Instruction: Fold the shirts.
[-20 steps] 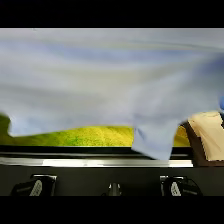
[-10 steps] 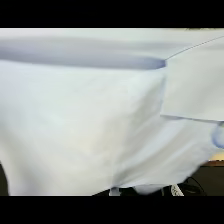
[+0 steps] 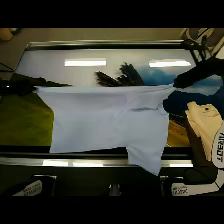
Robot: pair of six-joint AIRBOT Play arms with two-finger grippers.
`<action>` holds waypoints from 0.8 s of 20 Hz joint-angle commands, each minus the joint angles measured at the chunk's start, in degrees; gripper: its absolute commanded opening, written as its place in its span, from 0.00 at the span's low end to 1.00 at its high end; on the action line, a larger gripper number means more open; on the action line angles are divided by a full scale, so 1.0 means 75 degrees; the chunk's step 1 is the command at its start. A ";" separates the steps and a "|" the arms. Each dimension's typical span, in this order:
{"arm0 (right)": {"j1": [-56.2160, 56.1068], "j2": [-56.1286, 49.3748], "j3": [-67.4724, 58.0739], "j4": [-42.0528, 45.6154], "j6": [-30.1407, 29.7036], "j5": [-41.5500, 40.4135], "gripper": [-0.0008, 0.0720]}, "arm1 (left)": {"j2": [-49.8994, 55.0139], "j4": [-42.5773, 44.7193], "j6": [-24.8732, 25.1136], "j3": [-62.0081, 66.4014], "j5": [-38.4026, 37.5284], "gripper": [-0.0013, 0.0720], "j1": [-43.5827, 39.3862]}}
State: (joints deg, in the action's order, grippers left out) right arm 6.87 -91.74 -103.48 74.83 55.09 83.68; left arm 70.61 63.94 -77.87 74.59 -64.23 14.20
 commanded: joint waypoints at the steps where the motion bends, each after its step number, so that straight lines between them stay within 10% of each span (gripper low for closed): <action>1: -0.0373 -0.1113 0.0029 0.0082 0.0201 -0.1891 0.04 | 0.1405 -0.0737 0.0388 0.0251 0.0854 0.05 -0.0009; 7: -0.0358 -0.1373 0.0029 0.0294 0.0968 -0.4185 0.04 | 0.2570 -0.0737 0.0385 0.1177 0.2075 0.05 -0.0396; 16: -0.0358 -0.0886 0.0026 0.0898 0.0239 -0.0533 0.04 | 0.2783 -0.0522 0.0391 0.1550 0.0108 0.05 -0.0356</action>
State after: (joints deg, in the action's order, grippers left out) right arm 4.23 -99.81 -103.37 79.35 57.87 67.35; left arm 91.31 58.74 -74.96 85.25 -54.85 10.76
